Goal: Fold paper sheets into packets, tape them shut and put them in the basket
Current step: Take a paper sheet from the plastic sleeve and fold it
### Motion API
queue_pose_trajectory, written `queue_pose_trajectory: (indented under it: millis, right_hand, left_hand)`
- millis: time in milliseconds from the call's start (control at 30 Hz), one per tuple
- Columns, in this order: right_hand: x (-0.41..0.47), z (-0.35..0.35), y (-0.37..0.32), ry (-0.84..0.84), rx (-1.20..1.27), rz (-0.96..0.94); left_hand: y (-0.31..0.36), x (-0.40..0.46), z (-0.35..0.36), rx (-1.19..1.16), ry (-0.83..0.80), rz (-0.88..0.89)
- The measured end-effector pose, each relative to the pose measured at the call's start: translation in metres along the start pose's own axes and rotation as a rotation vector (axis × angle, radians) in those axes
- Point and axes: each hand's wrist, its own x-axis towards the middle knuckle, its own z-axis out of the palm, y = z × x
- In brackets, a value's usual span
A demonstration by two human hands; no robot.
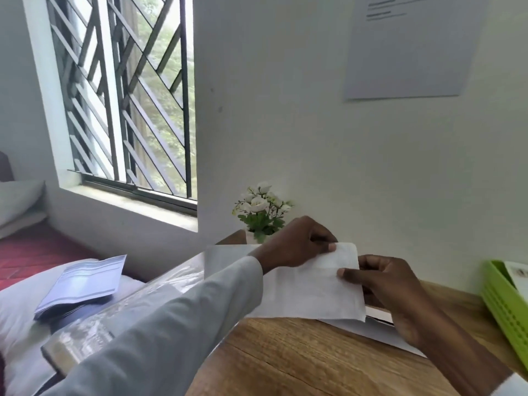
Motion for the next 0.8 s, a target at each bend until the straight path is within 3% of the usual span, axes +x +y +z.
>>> queue_pose_trajectory:
  millis: [267, 467, 800]
  right_hand:
    - [-0.004, -0.017, 0.008, -0.018, 0.163, 0.154]
    - [0.002, -0.034, 0.010, 0.051, 0.282, 0.134]
    - [0.006, -0.044, 0.008, 0.022, 0.395, 0.113]
  left_hand:
    - [0.009, -0.006, 0.019, 0.067, 0.036, 0.104]
    - [-0.002, -0.039, 0.031, 0.658, -0.084, 0.245]
    - [-0.014, -0.044, 0.038, 0.723, 0.053, 0.269]
